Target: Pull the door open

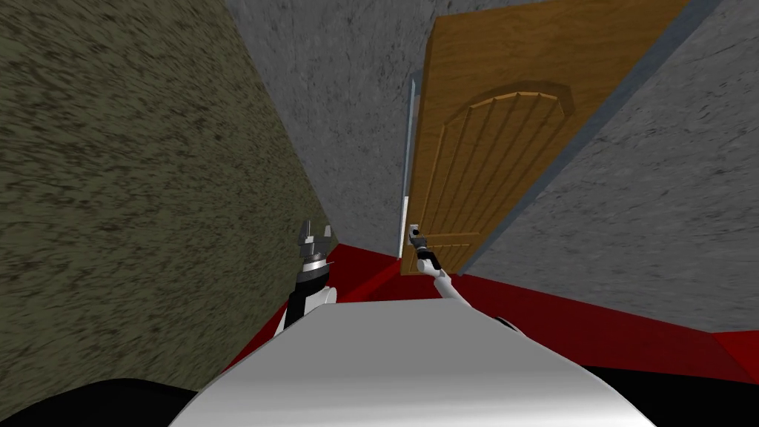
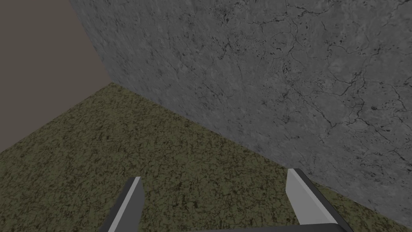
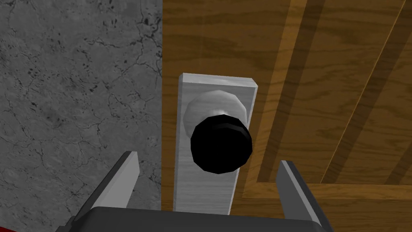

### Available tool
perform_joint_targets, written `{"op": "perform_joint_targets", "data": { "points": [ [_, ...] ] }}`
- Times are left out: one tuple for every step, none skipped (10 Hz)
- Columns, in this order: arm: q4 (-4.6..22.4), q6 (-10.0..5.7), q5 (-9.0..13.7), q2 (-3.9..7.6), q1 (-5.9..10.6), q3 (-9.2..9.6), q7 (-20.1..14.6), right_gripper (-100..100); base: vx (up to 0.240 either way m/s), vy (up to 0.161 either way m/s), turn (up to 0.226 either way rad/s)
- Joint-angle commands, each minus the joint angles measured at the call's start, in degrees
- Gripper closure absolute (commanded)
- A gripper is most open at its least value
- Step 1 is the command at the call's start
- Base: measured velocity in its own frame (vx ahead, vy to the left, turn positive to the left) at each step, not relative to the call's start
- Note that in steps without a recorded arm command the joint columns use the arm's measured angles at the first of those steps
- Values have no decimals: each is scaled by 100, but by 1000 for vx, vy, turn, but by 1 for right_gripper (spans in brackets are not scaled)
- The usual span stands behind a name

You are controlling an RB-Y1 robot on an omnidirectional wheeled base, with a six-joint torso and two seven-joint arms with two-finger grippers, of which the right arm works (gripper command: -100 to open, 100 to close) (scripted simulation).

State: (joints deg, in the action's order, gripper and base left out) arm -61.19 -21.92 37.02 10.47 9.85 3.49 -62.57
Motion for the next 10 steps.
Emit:
{"op": "perform_joint_targets", "data": {
  "points": [
    [-39, 48, 109, -53, 8, 28, -167, -100, -77, -25, 11],
    [-23, 27, 65, -36, 8, 13, -91, -100, -35, -9, 3],
    [37, -14, 128, 140, -16, -47, -245, -100, 56, 14, 172],
    [72, -41, 158, 239, -29, -80, -319, -100, 125, 8, 213],
    [89, -55, 174, 289, -36, -97, -357, -100, 127, 4, 106],
    [137, -93, 216, 425, -54, -143, -458, -100, 119, 5, 147],
    [238, -127, 187, 367, 25, -85, -430, -100, 56, -3, 32],
    [238, -127, 187, 367, 25, -85, -430, 100, -2, -6, -57],
    [238, -127, 187, 367, 25, -85, -430, 100, -15, -15, -28],
    [238, -127, 187, 367, 25, -85, -430, 100, -18, -6, 26]
  ]
}}
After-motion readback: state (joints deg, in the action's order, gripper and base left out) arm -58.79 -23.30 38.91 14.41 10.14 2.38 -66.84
